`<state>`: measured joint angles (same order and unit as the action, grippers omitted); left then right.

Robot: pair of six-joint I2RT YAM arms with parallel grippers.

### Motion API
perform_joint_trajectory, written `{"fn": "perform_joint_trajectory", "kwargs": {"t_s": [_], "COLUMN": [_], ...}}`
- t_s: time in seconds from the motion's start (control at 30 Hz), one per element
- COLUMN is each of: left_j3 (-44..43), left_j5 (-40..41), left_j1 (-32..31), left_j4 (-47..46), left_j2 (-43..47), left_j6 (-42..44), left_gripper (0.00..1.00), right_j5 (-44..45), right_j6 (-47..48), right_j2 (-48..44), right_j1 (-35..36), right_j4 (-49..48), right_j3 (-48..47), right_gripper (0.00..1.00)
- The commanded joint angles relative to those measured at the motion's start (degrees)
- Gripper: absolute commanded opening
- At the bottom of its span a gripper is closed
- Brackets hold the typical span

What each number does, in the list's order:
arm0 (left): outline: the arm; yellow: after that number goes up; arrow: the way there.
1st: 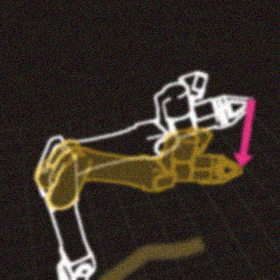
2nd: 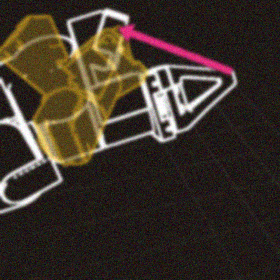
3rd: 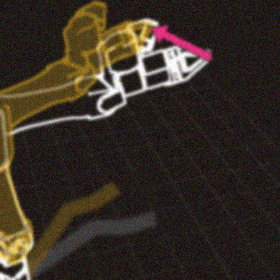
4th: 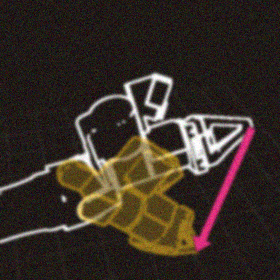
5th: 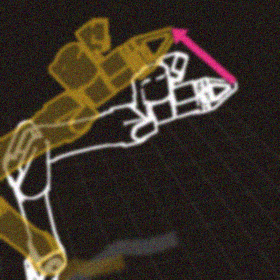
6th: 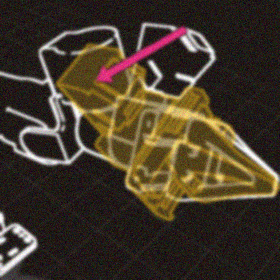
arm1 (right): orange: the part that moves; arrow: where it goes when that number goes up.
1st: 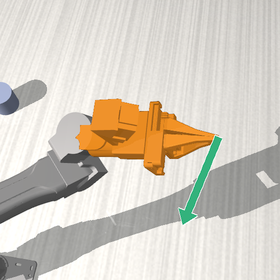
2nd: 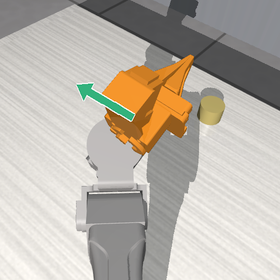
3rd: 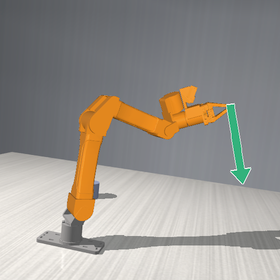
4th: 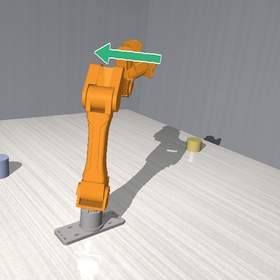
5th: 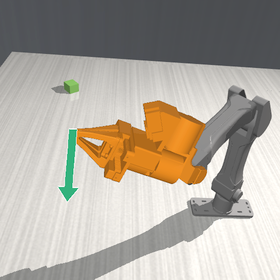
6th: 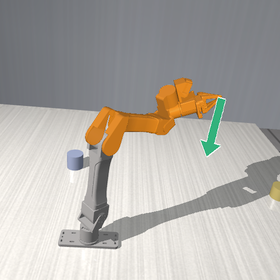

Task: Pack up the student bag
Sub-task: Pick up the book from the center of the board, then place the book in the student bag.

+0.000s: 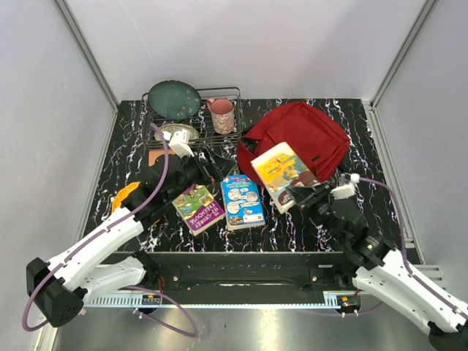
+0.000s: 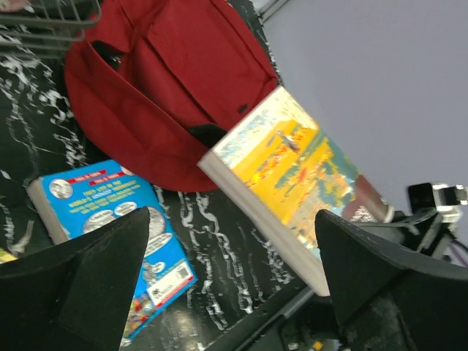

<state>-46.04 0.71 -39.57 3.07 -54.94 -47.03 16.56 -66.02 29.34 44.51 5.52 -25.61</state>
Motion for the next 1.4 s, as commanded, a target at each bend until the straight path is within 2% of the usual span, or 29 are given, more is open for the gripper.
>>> {"fn": "perform_joint_trajectory", "kwargs": {"t_s": [0.0,0.13,0.27,0.4,0.53,0.67,0.77,0.93,1.3,1.37], "left_j3": [-5.0,-10.0,-20.5,-30.2,-39.6,-48.3,-51.8,-51.2,-52.7,-53.7], "left_j5": [2.7,-0.5,-5.2,-9.5,-10.9,-10.0,-9.1,-3.3,3.9,4.4], "left_j1": [-0.1,-0.2,-0.2,-0.7,-2.7,-4.4,-6.1,-10.0,-10.9,-10.8], "left_j4": [7.6,9.2,12.7,16.7,22.6,28.2,32.3,31.9,26.8,26.5], "left_j2": [-0.4,-5.8,-14.2,-25.6,-34.3,-43.4,-47.2,-50.0,-55.2,-56.1], "left_j6": [11.9,17.1,26.9,36.5,48.5,56.8,61.9,67.7,67.3,67.6], "left_gripper": [0.99,0.99,0.99,0.99,0.99,0.99,0.98,0.96,0.9,0.85], "right_j5": [16.2,22.4,30.2,38.4,38.5,36.2,34.8,33.0,29.2,28.8], "right_j6": [0.1,0.5,0.8,-6.0,-7.9,-9.5,-10.8,-13.1,-15.1,-15.7], "right_j2": [-9.5,-15.9,-19.8,-18.4,-17.5,-19.0,-20.6,-22.5,-24.0,-24.5], "right_j1": [0.1,0.2,0.1,0.1,0.1,0.1,0.1,0.1,0.0,0.1], "right_j4": [19.2,26.6,35.1,52.5,58.3,59.3,59.7,61.5,64.2,64.8], "right_j3": [-6.0,-8.5,-14.1,-21.6,-25.4,-24.1,-22.7,-21.9,-21.5,-21.1], "right_gripper": [0.0,0.0,0.0,0.0,0.0,0.0,0.0,0.0,0.0,0.0]}}
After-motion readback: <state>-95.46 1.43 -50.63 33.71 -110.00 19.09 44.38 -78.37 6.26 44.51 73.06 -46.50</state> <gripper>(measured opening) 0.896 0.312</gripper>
